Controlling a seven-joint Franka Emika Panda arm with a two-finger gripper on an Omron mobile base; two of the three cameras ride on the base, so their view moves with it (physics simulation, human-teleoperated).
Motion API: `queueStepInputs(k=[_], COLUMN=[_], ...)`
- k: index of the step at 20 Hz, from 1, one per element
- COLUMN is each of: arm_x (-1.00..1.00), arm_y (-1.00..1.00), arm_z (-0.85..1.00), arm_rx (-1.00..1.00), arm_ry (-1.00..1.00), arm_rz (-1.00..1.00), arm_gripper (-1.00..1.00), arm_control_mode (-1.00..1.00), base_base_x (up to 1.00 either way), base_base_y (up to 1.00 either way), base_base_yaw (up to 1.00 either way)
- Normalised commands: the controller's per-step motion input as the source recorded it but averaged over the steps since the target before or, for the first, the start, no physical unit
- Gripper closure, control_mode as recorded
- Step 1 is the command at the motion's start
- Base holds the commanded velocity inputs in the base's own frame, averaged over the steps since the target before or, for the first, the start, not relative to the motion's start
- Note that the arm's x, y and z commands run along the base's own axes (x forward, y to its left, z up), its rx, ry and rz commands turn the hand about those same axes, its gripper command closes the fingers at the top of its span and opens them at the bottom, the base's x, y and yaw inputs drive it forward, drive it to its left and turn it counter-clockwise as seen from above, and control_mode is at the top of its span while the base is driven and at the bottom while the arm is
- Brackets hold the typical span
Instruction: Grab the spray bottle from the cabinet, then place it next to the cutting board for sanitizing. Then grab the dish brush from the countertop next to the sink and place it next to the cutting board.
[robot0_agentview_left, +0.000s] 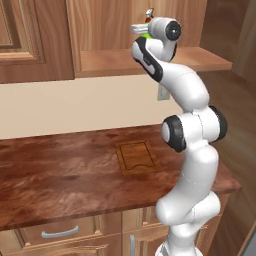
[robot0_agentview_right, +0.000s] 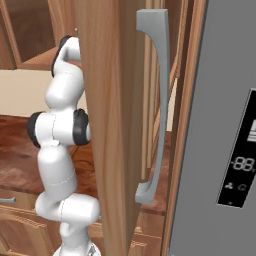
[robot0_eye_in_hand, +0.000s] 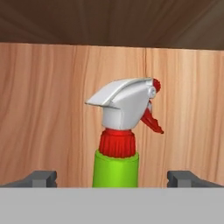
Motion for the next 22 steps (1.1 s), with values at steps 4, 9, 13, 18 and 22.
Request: queueStepInputs(k=[4, 9, 13, 18, 22], arm_x=[0.27, 0.18, 0.03, 0.00, -0.28], arm_y=[0.29, 0.22, 0.04, 0.01, 0.00], arm_z=[-0.04, 0.00, 0.00, 0.00, 0.00], arm_rx=[0.00, 0.00, 0.02, 0.07, 0.07], arm_ry=[0.04, 0.07, 0.04, 0.00, 0.00], arm_rz=[0.00, 0.00, -0.01, -0.05, -0.05], arm_gripper=[1.00, 1.00, 1.00, 1.00, 1.00], arm_control_mode=[-1.00, -1.00, -1.00, -1.00, -1.00], base_base_x=[0.00, 0.00, 0.00, 0.00, 0.00], base_base_y=[0.00, 0.00, 0.00, 0.00, 0.00], base_base_yaw=[0.00, 0.00, 0.00, 0.00, 0.00])
